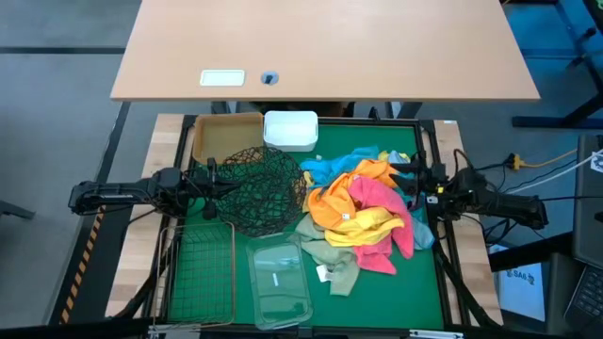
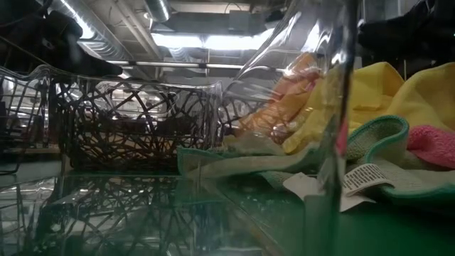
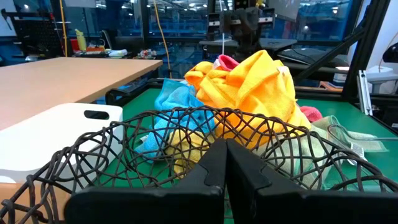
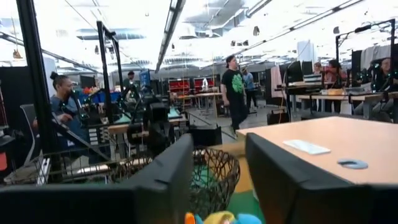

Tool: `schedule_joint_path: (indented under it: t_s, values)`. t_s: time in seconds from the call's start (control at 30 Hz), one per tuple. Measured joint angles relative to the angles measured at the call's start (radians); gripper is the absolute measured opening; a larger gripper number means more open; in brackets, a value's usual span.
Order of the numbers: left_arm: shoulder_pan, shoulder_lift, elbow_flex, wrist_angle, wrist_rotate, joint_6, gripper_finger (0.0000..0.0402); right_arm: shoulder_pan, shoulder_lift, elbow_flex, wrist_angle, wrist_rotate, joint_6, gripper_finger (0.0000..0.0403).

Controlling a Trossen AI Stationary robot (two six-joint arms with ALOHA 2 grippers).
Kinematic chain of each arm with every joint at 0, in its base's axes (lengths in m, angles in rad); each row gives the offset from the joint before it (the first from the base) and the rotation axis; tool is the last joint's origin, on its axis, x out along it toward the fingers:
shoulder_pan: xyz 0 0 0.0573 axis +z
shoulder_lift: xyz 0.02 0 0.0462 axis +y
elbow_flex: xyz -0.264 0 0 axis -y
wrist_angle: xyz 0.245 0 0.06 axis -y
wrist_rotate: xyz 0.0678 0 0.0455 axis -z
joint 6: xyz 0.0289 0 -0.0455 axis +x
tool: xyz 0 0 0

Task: Sort microfiber towel by color & place in baskets
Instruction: Put the pink microfiber towel into the white bin

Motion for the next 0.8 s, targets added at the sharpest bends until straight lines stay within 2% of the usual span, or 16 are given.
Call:
schedule_joint_path:
  t_s: [0.13, 0.33, 0.53, 0.8]
  values:
    - [0.000, 0.000, 0.000, 0.000, 0.000, 0.000, 0.0000, 0.000, 0.009, 0.061, -0.136, 0.000, 0.000, 0.0197]
    - [0.000, 0.000, 0.000, 0.000, 0.000, 0.000, 0.0000, 0.000, 0.106, 0.136, -0.313, 0.000, 0.016, 0.0202]
    - [0.000, 0.000, 0.000, 0.000, 0.000, 0.000, 0.0000, 0.000, 0.244, 0.155, -0.341, 0.000, 0.014, 0.0198]
    - [0.000, 0.000, 0.000, 0.000, 0.000, 0.000, 0.0000, 0.000, 0.366, 0.155, -0.343, 0.003, 0.012, 0.0198]
